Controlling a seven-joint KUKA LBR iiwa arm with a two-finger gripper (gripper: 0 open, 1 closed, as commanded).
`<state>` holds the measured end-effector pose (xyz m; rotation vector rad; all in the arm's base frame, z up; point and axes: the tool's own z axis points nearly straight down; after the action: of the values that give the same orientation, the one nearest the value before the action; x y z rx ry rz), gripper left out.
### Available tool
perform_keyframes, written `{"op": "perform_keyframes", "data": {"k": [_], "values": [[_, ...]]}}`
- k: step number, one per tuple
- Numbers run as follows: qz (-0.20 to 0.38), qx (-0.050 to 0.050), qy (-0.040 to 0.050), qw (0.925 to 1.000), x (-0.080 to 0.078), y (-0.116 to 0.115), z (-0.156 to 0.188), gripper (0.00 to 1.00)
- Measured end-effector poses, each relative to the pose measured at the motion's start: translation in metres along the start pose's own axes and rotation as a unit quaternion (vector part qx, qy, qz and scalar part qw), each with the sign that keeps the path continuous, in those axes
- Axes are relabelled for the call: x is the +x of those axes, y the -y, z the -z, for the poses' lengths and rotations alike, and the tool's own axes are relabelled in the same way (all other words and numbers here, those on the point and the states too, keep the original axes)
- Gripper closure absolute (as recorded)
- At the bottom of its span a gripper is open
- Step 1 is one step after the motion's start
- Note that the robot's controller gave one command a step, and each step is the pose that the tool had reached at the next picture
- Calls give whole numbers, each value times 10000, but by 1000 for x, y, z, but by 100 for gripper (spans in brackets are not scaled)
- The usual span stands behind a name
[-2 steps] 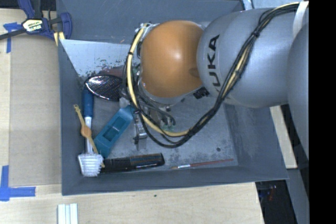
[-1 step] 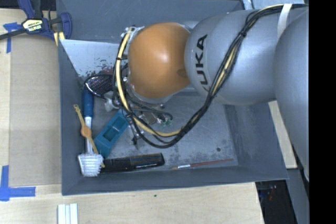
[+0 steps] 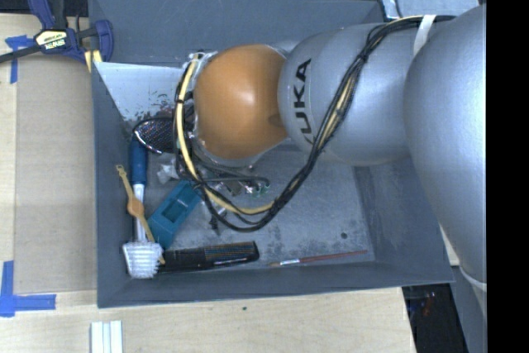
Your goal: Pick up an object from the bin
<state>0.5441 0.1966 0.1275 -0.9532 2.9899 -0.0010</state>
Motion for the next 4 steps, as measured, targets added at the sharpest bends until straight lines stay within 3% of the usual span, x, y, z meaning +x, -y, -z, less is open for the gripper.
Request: {"op": "perform_keyframes", "data": {"k": [1,2,4], "values": [[753,-6,17,9972,-13,7,-60,0],[868,29,34,9962,-26,1,-58,100],[864,30,33,9963,-25,1,-55,100]]}}
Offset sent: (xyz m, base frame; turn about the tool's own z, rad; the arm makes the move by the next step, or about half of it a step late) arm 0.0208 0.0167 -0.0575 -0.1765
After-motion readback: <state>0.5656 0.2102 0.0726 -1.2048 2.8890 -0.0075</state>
